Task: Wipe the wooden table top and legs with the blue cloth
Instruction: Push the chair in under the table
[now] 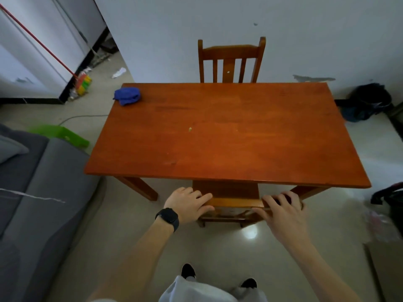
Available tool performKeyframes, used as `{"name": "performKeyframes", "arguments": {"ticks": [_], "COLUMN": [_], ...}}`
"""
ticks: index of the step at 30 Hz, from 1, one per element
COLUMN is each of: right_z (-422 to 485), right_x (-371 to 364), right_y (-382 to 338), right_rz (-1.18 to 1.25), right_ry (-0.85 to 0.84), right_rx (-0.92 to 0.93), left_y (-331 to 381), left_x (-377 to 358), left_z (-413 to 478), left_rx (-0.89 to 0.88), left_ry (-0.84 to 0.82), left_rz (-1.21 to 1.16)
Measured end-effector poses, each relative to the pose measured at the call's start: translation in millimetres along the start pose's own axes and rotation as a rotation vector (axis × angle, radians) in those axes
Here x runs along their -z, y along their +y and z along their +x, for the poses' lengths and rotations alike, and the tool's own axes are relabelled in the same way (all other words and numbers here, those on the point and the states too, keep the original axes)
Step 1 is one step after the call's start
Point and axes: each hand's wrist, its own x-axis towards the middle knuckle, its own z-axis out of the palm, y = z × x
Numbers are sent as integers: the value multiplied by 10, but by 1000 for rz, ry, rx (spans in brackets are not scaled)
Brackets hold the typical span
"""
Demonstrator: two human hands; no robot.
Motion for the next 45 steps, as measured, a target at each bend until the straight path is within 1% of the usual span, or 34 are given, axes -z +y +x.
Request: {"name": "performKeyframes", "arguments": {"ticks": [3, 7, 13, 18, 23, 26, 28, 30, 32, 34, 38, 41, 43, 45], "right_z": [205, 319, 506, 613, 621, 615, 615, 598, 551, 473, 374, 371, 342, 343], "right_x": [24, -26, -67, -45, 22, 101, 174, 237, 268, 268, 232, 276, 337, 395], "right_y": [31, 16, -28, -62, -137, -215, -281, -366, -517, -771, -1348, -1688, -1979, -2347], "right_rz": [-9, -18, -17, -35, -60, -99, -97, -64, -25, 31, 77, 180, 312, 457], "right_ry": [-24, 16, 63, 59, -24, -85, -150, -253, -314, -334, -332, -309, -249, -198], "right_rx": [5, 27, 27, 18, -27, -75, -110, -162, -216, -248, -225, -215, -165, -110], "left_y": [-72, -185, -353, -415, -441, -462, -484, -506, -533, -560, -619, -822, -1024, -1284], "left_x": [39, 40, 16, 79, 76, 100, 121, 127, 134, 151, 165, 84, 20, -15], "left_z": [145, 221, 359, 435, 414, 393, 370, 344, 317, 283, 217, 77, -104, -332], "left_rx": [-12, -5, 36, 39, 29, 30, 28, 16, -3, -34, -97, -119, -115, -41], "left_ry": [46, 121, 138, 136, 157, 135, 125, 110, 99, 73, 24, 85, 120, 119], "left_rz": [47, 69, 30, 7, -29, -77, -113, -150, -173, -177, -206, -326, -418, -501]}}
